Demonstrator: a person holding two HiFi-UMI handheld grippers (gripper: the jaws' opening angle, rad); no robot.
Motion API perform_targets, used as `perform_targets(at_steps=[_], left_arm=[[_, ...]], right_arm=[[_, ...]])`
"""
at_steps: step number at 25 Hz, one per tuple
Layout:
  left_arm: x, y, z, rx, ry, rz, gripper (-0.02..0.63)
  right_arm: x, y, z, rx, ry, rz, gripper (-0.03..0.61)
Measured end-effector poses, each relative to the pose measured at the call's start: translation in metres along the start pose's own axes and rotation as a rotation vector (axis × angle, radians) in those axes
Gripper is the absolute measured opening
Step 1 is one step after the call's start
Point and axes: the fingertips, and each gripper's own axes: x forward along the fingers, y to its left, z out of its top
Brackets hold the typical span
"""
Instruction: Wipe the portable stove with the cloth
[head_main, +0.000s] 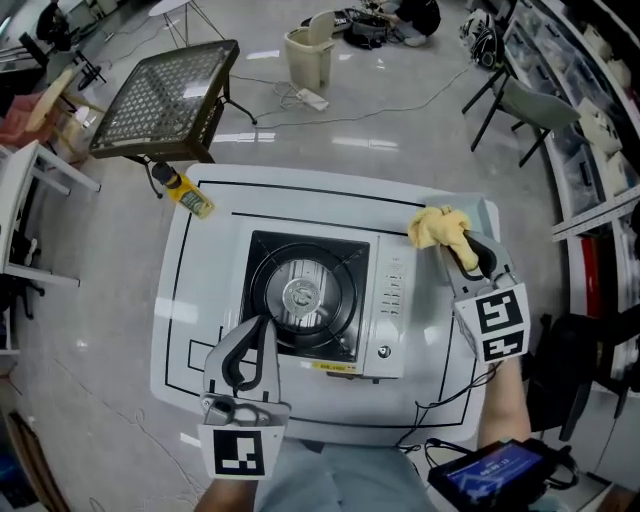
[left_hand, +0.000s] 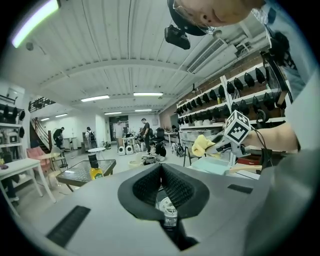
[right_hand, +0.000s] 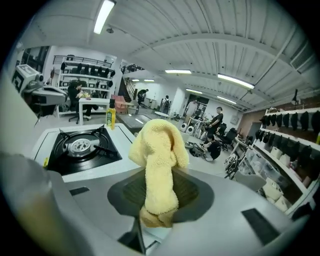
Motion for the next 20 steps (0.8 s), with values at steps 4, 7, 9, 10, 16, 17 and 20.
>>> perform_targets(at_steps=[4, 7, 9, 10, 16, 17, 20], left_arm=[[-0.003, 0.001, -0.013, -0.018, 0.012, -0.014, 0.018], [-0.003, 0.009, -0.03, -0.036, 0.034, -0.046, 0.018], [-0.003, 0.014, -0.042, -0.049, 0.057, -0.078, 0.018], [-0.003, 0.017, -0.046, -0.056, 0.063, -0.09, 0.018], [-0.005, 0.049, -0.055, -0.083, 0.077, -0.108, 0.018], [-0.006, 0.054, -0.058, -0.085, 0.081, -0.106, 0.018], [-0.007, 0.069, -0.065, -0.084, 0.091, -0.099, 0.018]], right_arm=[[-0.002, -0.003, -0.021, -0.06, 0.083, -0.038, 0.124], [0.007, 0.005, -0.028, -0.12, 0.141, -0.066, 0.124], [0.016, 0.014, -0.031, -0.157, 0.183, -0.081, 0.124], [0.022, 0.019, -0.033, -0.174, 0.203, -0.084, 0.124], [0.056, 0.044, -0.024, -0.225, 0.263, -0.062, 0.124], [0.06, 0.047, -0.023, -0.233, 0.272, -0.058, 0.124], [0.072, 0.053, -0.016, -0.264, 0.287, -0.049, 0.124]])
